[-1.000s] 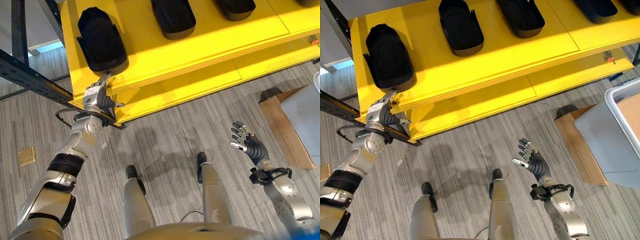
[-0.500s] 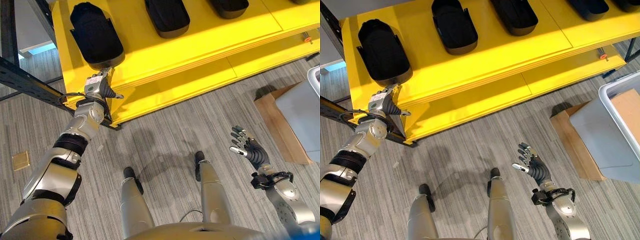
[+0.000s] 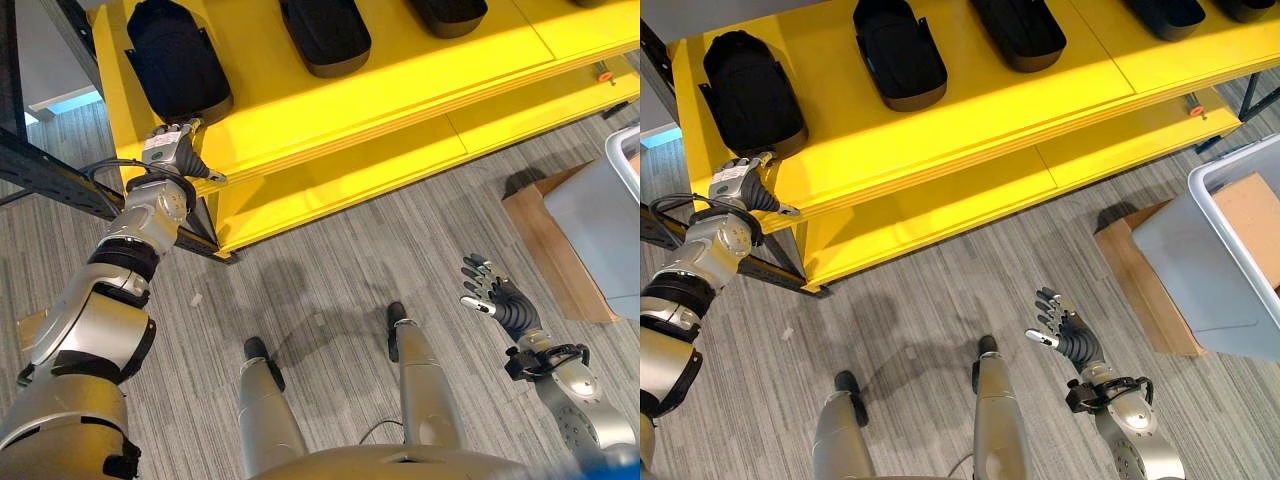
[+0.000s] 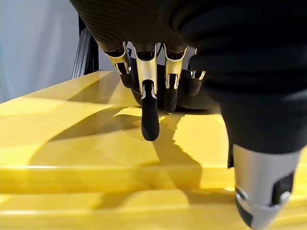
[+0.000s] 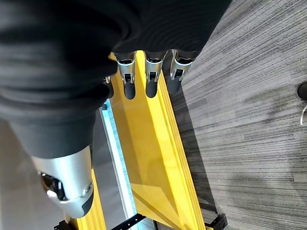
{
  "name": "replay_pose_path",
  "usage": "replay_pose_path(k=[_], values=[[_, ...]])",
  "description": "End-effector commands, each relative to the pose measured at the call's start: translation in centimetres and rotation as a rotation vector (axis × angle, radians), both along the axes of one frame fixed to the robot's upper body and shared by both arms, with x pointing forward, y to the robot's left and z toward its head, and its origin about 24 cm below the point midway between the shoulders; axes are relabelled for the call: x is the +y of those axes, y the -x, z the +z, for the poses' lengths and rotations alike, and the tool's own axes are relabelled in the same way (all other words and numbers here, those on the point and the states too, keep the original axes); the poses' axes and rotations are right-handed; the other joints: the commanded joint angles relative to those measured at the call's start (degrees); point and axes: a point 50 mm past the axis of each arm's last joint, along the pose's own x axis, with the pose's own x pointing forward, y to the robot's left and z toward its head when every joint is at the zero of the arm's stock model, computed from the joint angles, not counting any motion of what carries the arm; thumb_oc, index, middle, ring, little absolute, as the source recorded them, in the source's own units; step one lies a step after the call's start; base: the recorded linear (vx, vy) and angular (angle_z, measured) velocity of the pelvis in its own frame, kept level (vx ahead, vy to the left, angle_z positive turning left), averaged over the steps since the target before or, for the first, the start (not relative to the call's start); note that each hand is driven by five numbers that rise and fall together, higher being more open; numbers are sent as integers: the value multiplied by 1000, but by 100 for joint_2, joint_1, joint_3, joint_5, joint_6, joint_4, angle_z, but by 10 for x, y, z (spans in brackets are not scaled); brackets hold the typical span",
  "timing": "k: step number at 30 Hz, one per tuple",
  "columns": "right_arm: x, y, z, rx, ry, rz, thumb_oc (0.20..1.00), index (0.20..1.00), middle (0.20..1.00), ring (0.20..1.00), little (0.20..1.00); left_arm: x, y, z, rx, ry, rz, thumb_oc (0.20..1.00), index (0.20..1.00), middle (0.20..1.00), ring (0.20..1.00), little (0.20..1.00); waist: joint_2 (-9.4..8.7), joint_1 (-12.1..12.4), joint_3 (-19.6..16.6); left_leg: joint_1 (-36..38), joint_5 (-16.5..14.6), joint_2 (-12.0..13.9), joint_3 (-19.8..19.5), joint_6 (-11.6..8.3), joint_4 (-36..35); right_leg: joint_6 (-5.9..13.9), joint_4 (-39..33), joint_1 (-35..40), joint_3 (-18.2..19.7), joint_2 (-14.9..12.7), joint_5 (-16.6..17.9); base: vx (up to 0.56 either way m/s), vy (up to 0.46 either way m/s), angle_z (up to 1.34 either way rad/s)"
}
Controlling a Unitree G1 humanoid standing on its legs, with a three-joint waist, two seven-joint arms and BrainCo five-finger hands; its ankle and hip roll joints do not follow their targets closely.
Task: Move parts from the plastic box to the shelf.
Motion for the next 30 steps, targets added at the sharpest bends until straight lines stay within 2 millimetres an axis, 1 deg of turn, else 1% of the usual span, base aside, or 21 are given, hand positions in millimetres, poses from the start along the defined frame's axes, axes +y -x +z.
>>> replay_pose_path(k=[1, 3, 12, 17, 24, 30], values=[[3, 4, 11, -54, -20, 36, 1000, 1000, 1000, 1000, 1000, 30, 7, 25, -52, -13, 107, 1000, 1000, 1000, 1000, 1000, -48, 19, -241, -425, 357, -122, -213, 123, 222, 6, -375, 115, 47, -12, 730, 0, 0, 0], [3, 4, 11, -54, -27, 36, 1000, 1000, 1000, 1000, 1000, 33, 7, 33, -62, -25, 120, 1000, 1000, 1000, 1000, 1000, -48, 0, -244, -471, 351, -124, -212, 125, 262, 14, -361, 92, 46, -15, 735, 0, 0, 0], [2, 5, 10, -47, -35, 35, 1000, 1000, 1000, 1000, 1000, 33, 7, 36, -68, -19, 111, 1000, 1000, 1000, 1000, 1000, -52, 8, -241, -448, 335, -144, -209, 131, 273, 23, -372, 106, 68, -45, 735, 0, 0, 0], [2, 6, 10, -47, -32, 38, 1000, 1000, 1000, 1000, 1000, 31, 8, 29, -62, 14, 94, 1000, 1000, 1000, 1000, 1000, -59, 36, -222, -449, 337, -153, -221, 136, 264, 15, -365, 106, 67, -46, 729, 0, 0, 0], [2, 6, 8, -37, -27, 44, 1000, 1000, 1000, 1000, 1000, 31, 8, 24, -48, 20, 97, 1000, 1000, 1000, 1000, 1000, -63, 44, -216, -456, 330, -150, -215, 139, 290, 8, -341, 90, 69, -40, 728, 0, 0, 0], [1, 7, 8, -31, -23, 49, 1000, 1000, 1000, 1000, 1000, 38, 8, 36, -54, -2, 127, 1000, 1000, 1000, 1000, 1000, -66, 14, -250, -463, 305, -153, -195, 148, 327, 19, -359, 84, 91, -38, 748, 0, 0, 0]])
